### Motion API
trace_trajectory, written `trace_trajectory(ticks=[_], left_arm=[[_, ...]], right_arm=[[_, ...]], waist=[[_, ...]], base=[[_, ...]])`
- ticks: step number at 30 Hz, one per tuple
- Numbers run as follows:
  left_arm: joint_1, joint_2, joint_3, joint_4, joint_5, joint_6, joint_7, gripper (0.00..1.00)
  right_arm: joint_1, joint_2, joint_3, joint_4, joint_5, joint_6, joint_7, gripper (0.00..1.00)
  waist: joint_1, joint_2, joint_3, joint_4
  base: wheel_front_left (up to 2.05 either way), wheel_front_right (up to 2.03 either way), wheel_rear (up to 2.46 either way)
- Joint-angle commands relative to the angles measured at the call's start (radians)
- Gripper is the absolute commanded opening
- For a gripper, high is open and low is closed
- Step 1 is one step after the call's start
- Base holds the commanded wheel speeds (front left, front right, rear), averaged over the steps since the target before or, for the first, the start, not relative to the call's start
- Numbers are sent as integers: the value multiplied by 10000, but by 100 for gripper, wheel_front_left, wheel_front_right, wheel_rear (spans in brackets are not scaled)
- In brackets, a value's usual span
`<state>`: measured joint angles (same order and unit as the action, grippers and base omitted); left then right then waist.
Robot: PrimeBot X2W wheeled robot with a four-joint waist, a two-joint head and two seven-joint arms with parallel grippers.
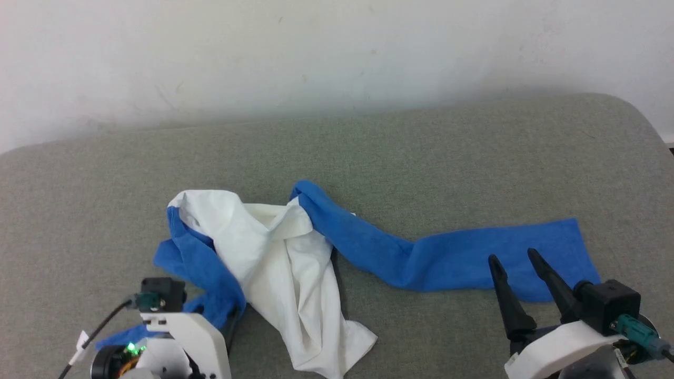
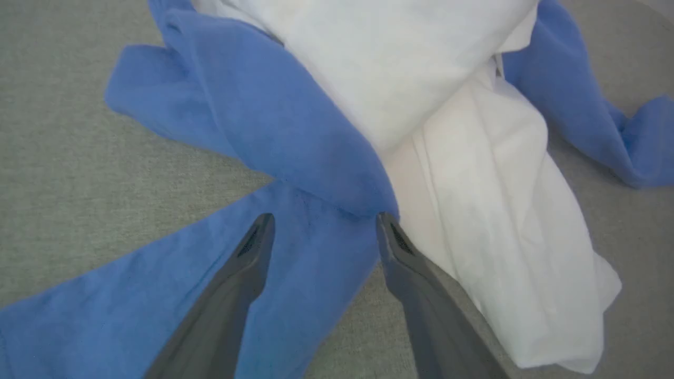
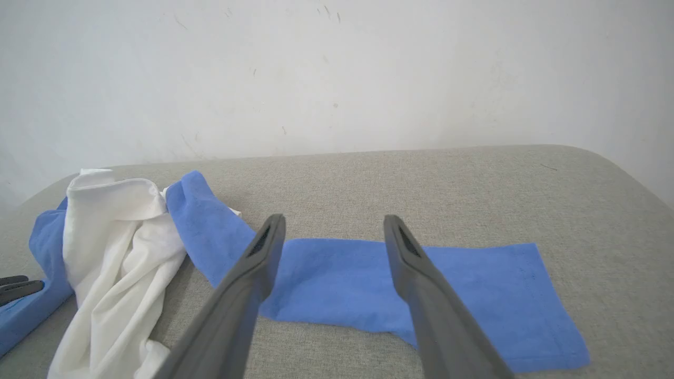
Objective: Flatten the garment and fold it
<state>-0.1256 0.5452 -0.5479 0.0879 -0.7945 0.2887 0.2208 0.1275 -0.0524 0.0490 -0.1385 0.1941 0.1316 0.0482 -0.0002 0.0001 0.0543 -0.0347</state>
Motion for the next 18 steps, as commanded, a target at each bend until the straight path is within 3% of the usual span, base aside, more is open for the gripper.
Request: trace_trajectory(ticks=[1, 8, 9, 11, 14, 18], left_arm=[[146, 101, -92, -66, -57, 78, 223, 100], [371, 514, -829, 563, -56, 265, 1894, 100], [361, 558, -884, 705, -70, 263, 2063, 85], [352, 548, -644, 842, -229, 358, 1941, 0], [494, 682, 207, 585, -545, 730, 1240, 0], [860, 1485, 1728, -432, -681, 1649, 277, 0]], right_arm=[[37, 22, 64, -53, -18, -9, -3, 100], [11, 22, 63, -7, 42, -9, -65, 100], [-8, 22, 68, 9, 53, -9, -78, 100], [-40, 22, 79, 38, 75, -9, -106, 100], [-4, 22, -46, 60, 117, -9, -183, 100], [151, 22, -213, 96, 173, -9, -233, 100]], waist=[[2, -1, 62, -50], [2, -1, 240, -229], [2, -1, 251, -250], [2, -1, 269, -287], [2, -1, 230, -244], [2, -1, 169, -13]], base=[[0, 0, 0], [0, 0, 0], [0, 0, 0], [0, 0, 0], [0, 0, 0], [0, 0, 0]])
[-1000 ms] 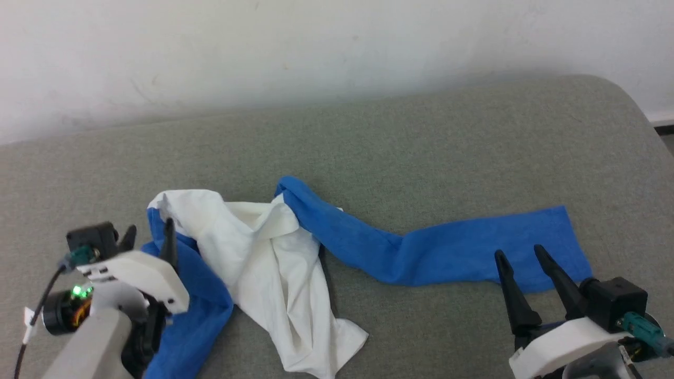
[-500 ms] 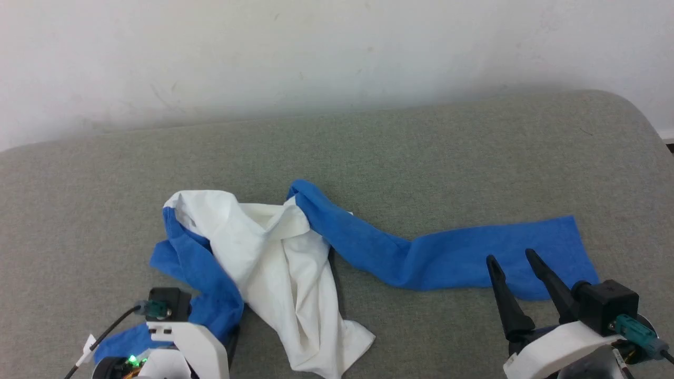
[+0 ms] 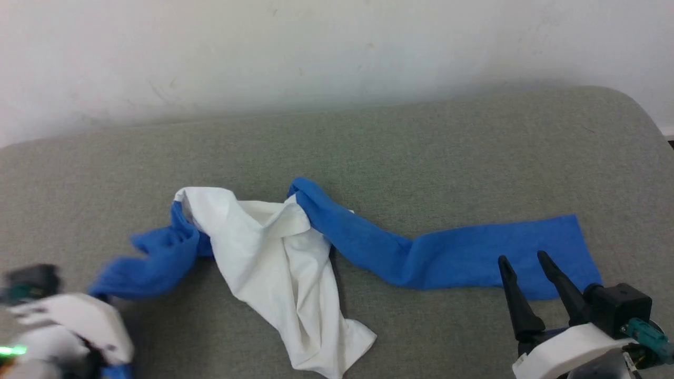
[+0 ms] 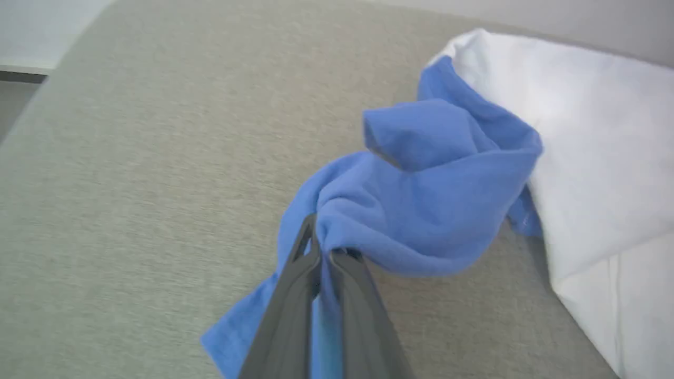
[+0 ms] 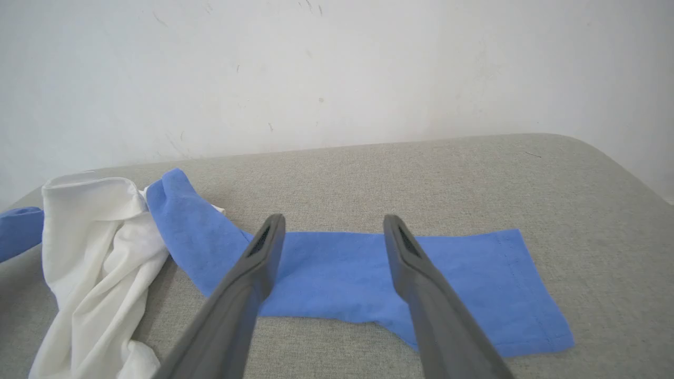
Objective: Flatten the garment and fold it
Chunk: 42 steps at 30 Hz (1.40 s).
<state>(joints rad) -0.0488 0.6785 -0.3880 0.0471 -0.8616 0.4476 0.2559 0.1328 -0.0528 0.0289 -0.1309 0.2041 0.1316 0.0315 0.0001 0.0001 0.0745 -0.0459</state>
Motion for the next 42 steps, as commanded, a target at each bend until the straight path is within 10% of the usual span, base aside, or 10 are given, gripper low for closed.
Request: trace_trajectory(ticks=[1, 9, 15, 16, 18, 31, 42], left_arm=[[231, 450, 561, -241, -67, 242, -250, 0], [1085, 2041, 3032, -218, -1088, 534, -362, 0], [1077, 1724, 3974, 1907, -1908, 66, -795, 0], [1037, 1609, 4026, 2263, -1998, -97, -910, 11], [913, 1353, 4021, 2827, -2108, -492, -1170, 100], [104, -13, 3031, 1287, -259, -1563, -4754, 100], [936, -1126, 1353, -1665, 2315, -317, -5133, 100]], right_arm=[[119, 26, -22, 21, 89, -9, -72, 100], [-124, 26, -1, -80, 7, -9, -57, 100], [-430, 26, -25, -108, -119, -9, -21, 100], [-464, 26, -23, -104, -131, -9, -26, 100], [-511, 26, -42, -75, -149, -9, -38, 100], [-312, 26, -60, 75, -170, -9, 65, 100], [-468, -295, 778, 374, -2, -9, 437, 100]], waist=[[-1, -1, -33, 162], [-1, -1, 418, 380], [-1, -1, 954, 224], [-1, -1, 1010, 188], [-1, -1, 1057, 134], [-1, -1, 145, 498], [-1, -1, -328, 361]], base=[[0, 0, 0], [0, 0, 0], [0, 0, 0], [0, 0, 0], [0, 0, 0], [0, 0, 0], [0, 0, 0]])
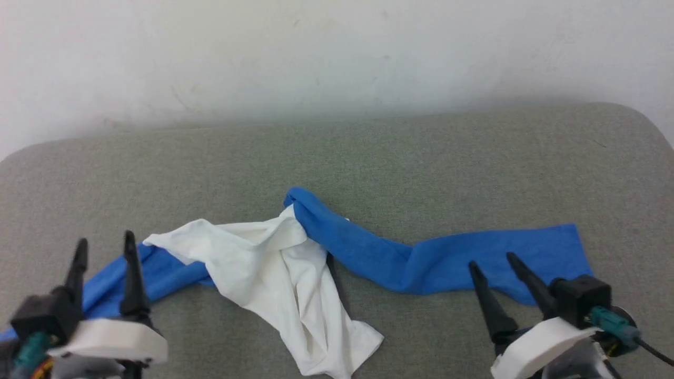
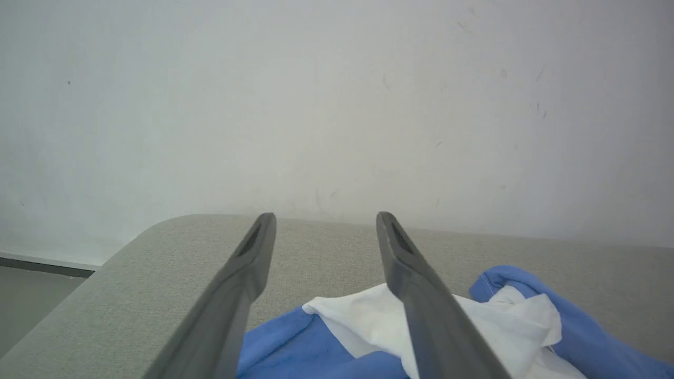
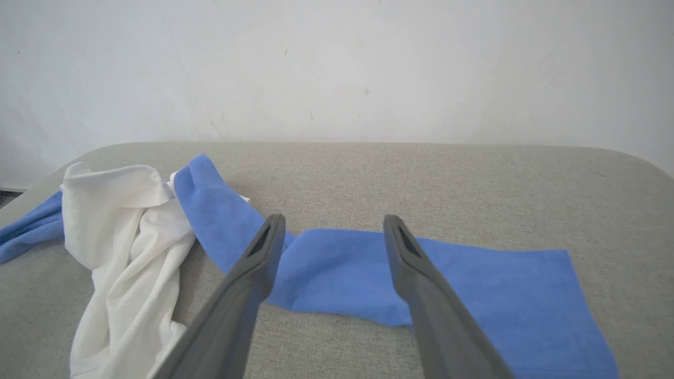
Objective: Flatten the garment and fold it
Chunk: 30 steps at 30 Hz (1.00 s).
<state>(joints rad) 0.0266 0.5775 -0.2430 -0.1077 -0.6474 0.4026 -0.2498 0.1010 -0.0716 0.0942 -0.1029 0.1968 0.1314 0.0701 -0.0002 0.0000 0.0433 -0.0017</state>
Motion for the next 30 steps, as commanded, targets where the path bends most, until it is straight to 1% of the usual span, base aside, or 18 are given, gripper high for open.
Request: trace_trajectory(ticks=[1, 4, 8, 11, 14, 18, 22, 23, 24, 25, 27, 28, 30], left_arm=[[324, -229, -215, -275, 324, 250, -83, 100], [661, -641, -451, -657, 570, 500, -98, 100], [882, -1087, -684, -852, 760, 590, -109, 100], [778, -1361, -843, -802, 845, 455, -113, 100], [525, -1599, -958, -649, 904, 238, -116, 100], [161, -1904, -1098, -444, 1044, -38, -118, 100], [-12, -2180, -1106, -184, 1148, -284, -118, 100], [-32, -2232, -1133, -97, 1173, -340, -118, 100], [-49, -2279, -1135, -17, 1190, -402, -119, 100], [-55, -2313, -1128, 69, 1200, -456, -119, 100], [-59, -2343, -1112, 141, 1217, -507, -119, 100], [-55, -2401, -1058, 245, 1253, -578, -119, 100], [-44, -2429, -1027, 283, 1272, -605, -119, 100]], right_arm=[[-277, -238, 343, 197, 129, -7, 114, 100], [-803, -703, 1088, 724, 321, -7, 575, 100], [-1869, -1364, 2395, 1668, 851, -7, 1488, 100], [-2850, -1779, 3467, 2511, 1446, -7, 2078, 100], [-3824, -2033, 4376, 3428, 1932, -7, 2376, 100], [-4888, -2163, 5361, 4879, 2579, -7, 2748, 100], [-5601, -2190, 6353, 6091, 3366, -7, 3317, 100], [-5723, -2188, 6478, 6333, 3580, -7, 3446, 64], [-5861, -2183, 6578, 6470, 3740, -7, 3455, 18], [-5997, -2157, 6611, 6539, 3891, -7, 3354, 0], [-6129, -2149, 6662, 6553, 4006, -7, 3243, 0], [-6446, -2199, 6727, 6418, 4094, -7, 2877, 0], [-6602, -2239, 6750, 6300, 4128, -7, 2719, 0]], waist=[[2, 0, -9, -115], [2, 0, 55, -137], [2, 0, 193, 54], [2, 0, 298, 331], [2, 0, 407, 639], [2, 0, 557, 1018], [2, 0, 616, 1280], [2, 0, 609, 1337], [2, 0, 600, 1380], [2, 0, 588, 1401], [2, 0, 569, 1414], [2, 0, 523, 1415], [2, 0, 492, 1405]], base=[[0, 0, 0], [0, 0, 0], [0, 0, 0], [0, 0, 0], [0, 0, 0], [0, 0, 0], [0, 0, 0], [0, 0, 0], [0, 0, 0], [0, 0, 0], [0, 0, 0], [0, 0, 0], [0, 0, 0]])
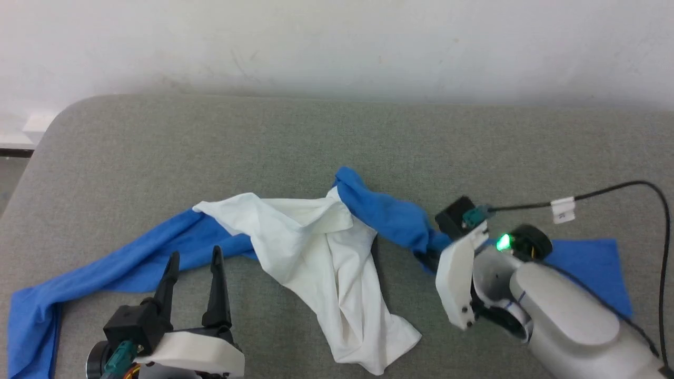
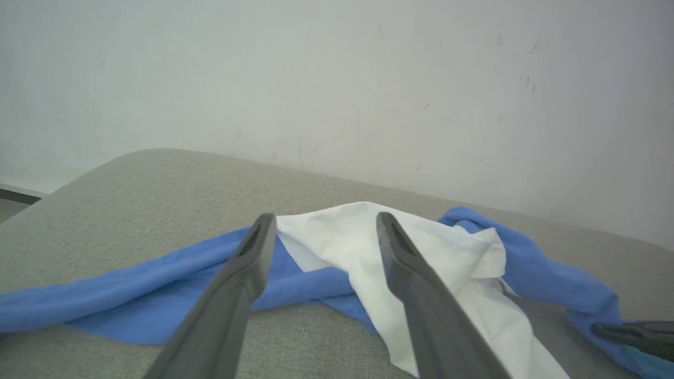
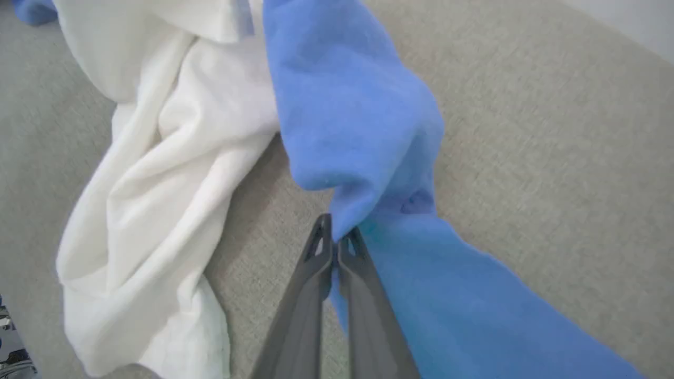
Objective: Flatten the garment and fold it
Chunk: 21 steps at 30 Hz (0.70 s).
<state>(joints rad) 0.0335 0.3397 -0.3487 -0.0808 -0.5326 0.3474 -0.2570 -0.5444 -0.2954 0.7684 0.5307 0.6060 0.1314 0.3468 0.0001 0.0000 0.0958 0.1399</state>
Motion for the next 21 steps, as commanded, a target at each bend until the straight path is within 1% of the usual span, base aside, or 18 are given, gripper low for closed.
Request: trace_trajectory(ticks=[1, 4, 6, 9, 11, 15, 18, 21], left_arm=[[-96, -76, 63, 52, 144, -74, -46, 100], [-55, -135, 142, 109, 209, -131, -46, 100], [-53, -155, 164, 121, 255, -166, -46, 100], [-78, -199, 204, 108, 301, -210, -47, 100], [-116, -226, 211, 121, 332, -267, -47, 100], [-207, -303, 181, 210, 373, -384, -47, 100], [-241, -353, 214, 291, 391, -448, -47, 100], [-239, -395, 307, 357, 398, -489, -47, 100]], right_arm=[[-337, -48, -14, -188, 41, -7, -233, 0], [-892, -130, -438, -636, 310, -7, -637, 0], [-1264, -205, -911, -740, 524, -7, -721, 0], [-1711, -283, -2058, -391, 1162, -7, -688, 0], [-1883, -422, -2980, 219, 1606, -7, -628, 0], [-1752, -947, -4699, 1790, 2061, -7, -735, 0], [-1225, -1332, -5646, 2988, 2249, -7, -687, 0], [-525, -1591, -6300, 3918, 2469, -7, -565, 0]], waist=[[-1, 0, -69, -36], [-1, 0, -139, -117], [-1, 0, -145, -170], [-1, 0, -87, -255], [-1, 0, -30, -284], [-1, 0, 51, -256], [-1, 0, 113, -263], [-1, 0, 153, -338]], base=[[0, 0, 0], [0, 0, 0], [0, 0, 0], [0, 0, 0], [0, 0, 0], [0, 0, 0], [0, 0, 0], [0, 0, 0]])
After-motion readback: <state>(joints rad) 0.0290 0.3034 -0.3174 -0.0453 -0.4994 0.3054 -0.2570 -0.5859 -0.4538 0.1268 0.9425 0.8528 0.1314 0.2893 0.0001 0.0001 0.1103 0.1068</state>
